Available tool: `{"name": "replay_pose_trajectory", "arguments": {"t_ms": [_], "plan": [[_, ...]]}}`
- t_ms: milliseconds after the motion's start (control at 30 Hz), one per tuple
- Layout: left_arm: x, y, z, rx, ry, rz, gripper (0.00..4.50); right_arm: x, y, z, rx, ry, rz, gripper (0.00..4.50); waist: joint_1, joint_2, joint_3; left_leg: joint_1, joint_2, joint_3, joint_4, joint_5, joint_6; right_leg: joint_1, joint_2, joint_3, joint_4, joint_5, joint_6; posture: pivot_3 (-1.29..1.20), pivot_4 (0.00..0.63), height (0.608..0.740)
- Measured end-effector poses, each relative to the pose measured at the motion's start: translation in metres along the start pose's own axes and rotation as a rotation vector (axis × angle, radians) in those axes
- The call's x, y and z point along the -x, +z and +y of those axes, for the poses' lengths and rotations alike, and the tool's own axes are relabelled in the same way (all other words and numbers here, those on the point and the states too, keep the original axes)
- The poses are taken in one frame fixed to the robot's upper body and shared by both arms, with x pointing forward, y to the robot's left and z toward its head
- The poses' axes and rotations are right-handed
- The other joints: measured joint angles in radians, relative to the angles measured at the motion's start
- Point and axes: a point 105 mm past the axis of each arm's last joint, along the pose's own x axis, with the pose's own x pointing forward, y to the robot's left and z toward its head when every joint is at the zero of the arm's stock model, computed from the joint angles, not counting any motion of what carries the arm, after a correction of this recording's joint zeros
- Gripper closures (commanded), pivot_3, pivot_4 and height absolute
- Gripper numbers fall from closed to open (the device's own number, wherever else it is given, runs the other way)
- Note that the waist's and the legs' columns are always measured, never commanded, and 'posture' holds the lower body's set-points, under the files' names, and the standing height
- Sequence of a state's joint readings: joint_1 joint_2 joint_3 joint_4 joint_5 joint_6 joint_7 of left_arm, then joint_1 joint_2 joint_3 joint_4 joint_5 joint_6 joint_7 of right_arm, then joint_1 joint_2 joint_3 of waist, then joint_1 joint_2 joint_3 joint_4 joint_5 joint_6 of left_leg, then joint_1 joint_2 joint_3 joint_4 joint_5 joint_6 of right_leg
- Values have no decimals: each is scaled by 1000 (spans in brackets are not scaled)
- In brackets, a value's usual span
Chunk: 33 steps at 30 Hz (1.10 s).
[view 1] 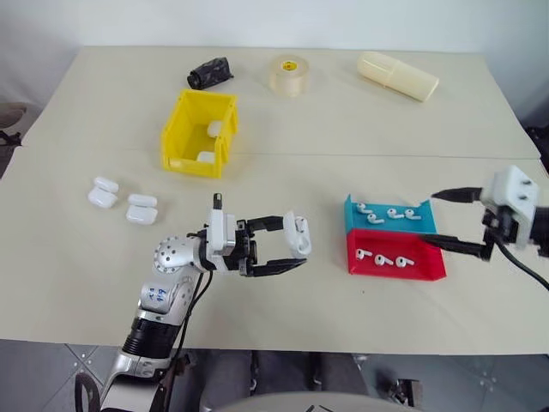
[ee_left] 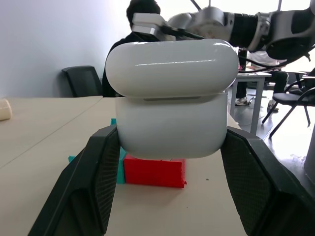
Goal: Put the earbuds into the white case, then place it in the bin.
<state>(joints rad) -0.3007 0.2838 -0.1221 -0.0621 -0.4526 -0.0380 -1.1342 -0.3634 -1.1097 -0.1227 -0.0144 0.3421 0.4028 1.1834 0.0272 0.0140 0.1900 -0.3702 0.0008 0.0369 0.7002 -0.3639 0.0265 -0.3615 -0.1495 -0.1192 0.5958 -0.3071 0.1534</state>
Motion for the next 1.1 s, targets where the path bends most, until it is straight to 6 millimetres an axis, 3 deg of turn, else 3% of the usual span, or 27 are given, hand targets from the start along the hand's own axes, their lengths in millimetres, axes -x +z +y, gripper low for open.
{"name": "replay_pose_trajectory", "arguments": {"t_ms": [200,433,733,833,1000,1100], "plan": [[-9,1,0,2,-22,-11,1758,-20,-9,-23,-25,-29,233,29,-2,0,0,-3,-2,0,-1,0,1,-1,-1,-1,-3,1,1,0,150,740],[-20,3,-1,14,-50,-18,1758,-35,-32,-35,25,-2,438,29,-5,0,0,-4,-4,1,-1,0,1,-2,0,-1,-3,1,1,0,150,740],[-22,4,1,11,-46,-23,1758,-53,-29,-34,104,84,465,29,-5,0,0,-4,-4,1,-1,0,0,-2,0,-1,-3,1,2,0,150,740],[-22,5,1,11,-45,-24,1758,-55,-28,-35,124,101,471,640,-5,0,0,-4,-4,1,-1,0,0,-2,0,-1,-3,1,2,0,150,740],[-22,5,1,11,-42,-24,1758,-52,-33,-34,133,135,506,2305,-5,0,0,-4,-4,1,-1,0,0,-2,0,-1,-3,1,2,0,150,740],[-22,5,1,11,-41,-23,1758,-51,-34,-33,135,148,520,2305,-5,0,0,-3,-4,1,-1,0,0,-2,0,-1,-2,1,2,0,150,740]]}}
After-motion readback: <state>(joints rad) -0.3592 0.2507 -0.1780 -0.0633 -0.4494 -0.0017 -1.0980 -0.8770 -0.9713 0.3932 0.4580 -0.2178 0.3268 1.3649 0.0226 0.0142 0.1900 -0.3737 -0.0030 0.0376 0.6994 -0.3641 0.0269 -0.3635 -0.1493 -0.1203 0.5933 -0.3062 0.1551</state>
